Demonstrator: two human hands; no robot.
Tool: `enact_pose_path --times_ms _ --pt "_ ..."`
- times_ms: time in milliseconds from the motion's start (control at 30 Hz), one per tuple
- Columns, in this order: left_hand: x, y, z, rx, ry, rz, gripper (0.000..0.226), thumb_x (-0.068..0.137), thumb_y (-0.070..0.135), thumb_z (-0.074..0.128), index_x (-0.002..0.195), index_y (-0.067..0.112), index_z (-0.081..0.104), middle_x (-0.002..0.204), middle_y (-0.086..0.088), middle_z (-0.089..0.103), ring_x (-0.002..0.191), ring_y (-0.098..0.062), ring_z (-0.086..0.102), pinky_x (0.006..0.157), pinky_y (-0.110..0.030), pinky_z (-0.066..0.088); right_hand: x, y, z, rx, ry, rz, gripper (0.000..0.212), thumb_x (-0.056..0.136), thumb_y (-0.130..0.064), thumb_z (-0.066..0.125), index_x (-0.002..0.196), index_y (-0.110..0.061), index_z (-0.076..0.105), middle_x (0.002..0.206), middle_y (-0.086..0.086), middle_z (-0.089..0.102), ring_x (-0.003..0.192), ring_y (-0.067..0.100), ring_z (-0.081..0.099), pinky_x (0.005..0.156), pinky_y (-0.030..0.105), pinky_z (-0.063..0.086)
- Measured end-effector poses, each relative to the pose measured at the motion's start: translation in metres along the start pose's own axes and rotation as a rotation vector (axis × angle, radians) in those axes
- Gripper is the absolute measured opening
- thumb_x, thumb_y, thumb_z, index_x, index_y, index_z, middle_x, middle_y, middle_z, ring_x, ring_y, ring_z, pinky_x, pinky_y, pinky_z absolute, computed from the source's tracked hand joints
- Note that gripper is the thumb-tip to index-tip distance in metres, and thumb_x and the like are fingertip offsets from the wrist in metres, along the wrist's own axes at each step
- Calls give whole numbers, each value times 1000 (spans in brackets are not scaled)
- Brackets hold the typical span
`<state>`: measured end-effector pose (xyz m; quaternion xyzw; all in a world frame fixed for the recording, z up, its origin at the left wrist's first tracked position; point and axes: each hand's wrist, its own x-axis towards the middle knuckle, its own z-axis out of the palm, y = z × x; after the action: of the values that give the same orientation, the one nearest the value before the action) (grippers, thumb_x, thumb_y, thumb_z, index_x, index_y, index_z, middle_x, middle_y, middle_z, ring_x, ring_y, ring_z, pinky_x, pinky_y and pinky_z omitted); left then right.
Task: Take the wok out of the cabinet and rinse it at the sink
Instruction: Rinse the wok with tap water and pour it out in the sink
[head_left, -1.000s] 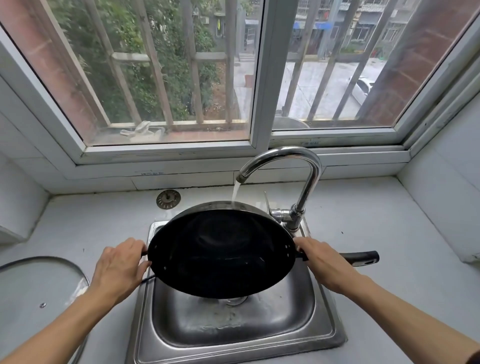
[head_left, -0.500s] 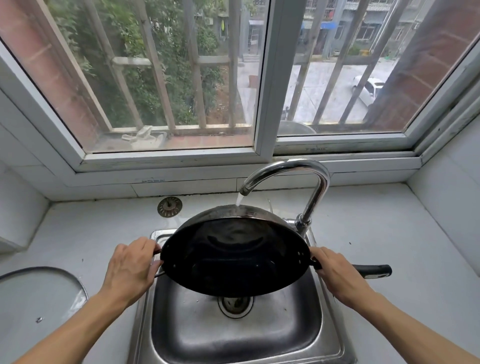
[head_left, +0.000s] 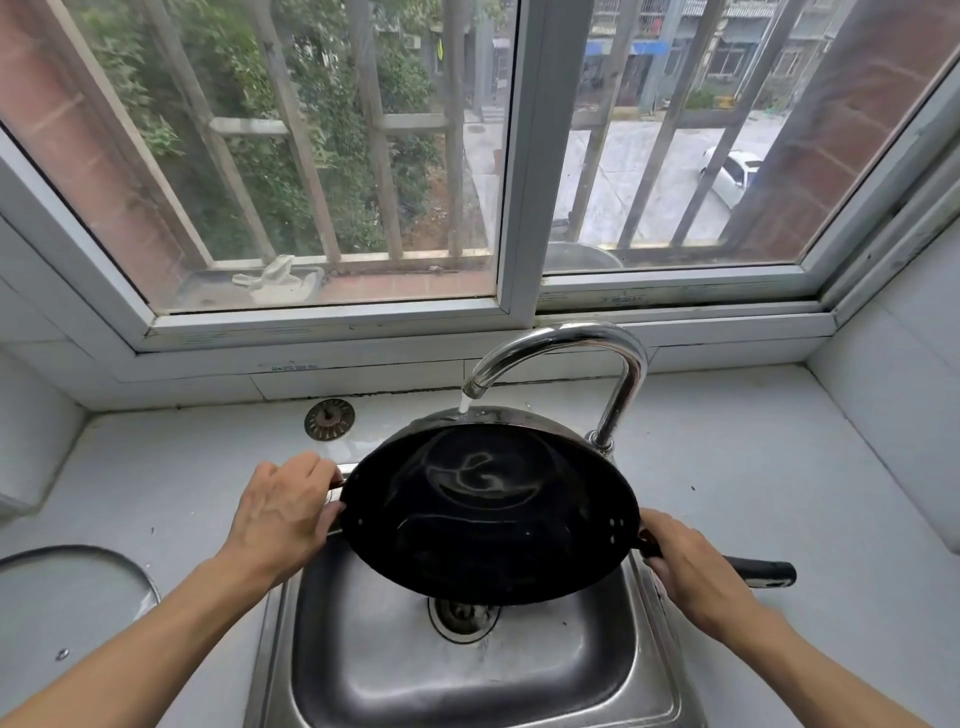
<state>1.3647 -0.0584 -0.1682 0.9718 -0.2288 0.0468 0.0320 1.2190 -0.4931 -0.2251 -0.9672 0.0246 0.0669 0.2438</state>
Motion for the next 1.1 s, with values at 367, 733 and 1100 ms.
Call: enact_pose_path --times_ms 367,733,1100 --pt "24 13 -10 23 -16 69 28 69 24 83 82 18 59 77 1 54 65 -26 53 63 -34 34 -13 10 2 36 22 117 74 82 -3 64 117 -62 35 92 -27 58 90 -8 53 68 17 41" --pt "30 19 -8 19 -29 66 24 76 28 76 89 17 59 84 0 55 77 -27 56 68 -35 34 -21 9 -6 -4 16 130 73 82 -6 68 118 -58 33 89 -33 54 90 -15 51 63 12 39" --pt "-3 1 -4 -3 24 -31 30 64 17 85 81 14 61 75 -2 56 63 -29 56 61 -39 40 -3 -10 -17 -30 25 17 59 86 -5 63 128 -41 42 105 -13 62 94 15 58 81 34 49"
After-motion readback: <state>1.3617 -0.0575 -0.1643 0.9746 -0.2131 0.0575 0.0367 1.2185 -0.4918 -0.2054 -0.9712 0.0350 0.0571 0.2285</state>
